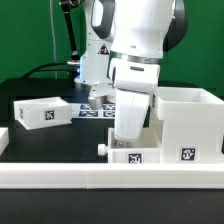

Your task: Assemble drawer

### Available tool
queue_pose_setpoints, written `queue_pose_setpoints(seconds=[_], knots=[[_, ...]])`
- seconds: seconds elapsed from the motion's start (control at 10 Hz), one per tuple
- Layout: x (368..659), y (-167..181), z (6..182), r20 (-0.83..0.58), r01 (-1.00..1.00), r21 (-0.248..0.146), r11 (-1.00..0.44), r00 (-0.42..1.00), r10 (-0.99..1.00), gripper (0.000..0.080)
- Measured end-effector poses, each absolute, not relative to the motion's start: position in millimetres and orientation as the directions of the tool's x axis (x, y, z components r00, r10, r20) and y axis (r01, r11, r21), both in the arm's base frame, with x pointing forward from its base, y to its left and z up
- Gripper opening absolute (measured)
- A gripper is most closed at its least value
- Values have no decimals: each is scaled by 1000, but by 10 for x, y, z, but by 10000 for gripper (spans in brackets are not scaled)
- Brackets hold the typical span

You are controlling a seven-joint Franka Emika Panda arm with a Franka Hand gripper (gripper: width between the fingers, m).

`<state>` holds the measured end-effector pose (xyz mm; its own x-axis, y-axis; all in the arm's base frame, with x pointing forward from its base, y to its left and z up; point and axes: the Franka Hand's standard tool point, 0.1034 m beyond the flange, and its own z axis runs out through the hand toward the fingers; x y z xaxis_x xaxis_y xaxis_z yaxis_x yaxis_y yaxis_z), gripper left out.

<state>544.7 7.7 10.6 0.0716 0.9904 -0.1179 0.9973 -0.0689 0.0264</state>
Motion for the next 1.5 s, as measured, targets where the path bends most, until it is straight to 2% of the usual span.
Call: queue_pose_setpoints(seconds=[0.4,1.1,1.5], knots=[[5449,65,95,-122,998,46,-52,57,991,42],[5445,75,108,-125,997,48,-68,73,989,42],[5460,44,110,-152,998,66,-19,29,988,42]])
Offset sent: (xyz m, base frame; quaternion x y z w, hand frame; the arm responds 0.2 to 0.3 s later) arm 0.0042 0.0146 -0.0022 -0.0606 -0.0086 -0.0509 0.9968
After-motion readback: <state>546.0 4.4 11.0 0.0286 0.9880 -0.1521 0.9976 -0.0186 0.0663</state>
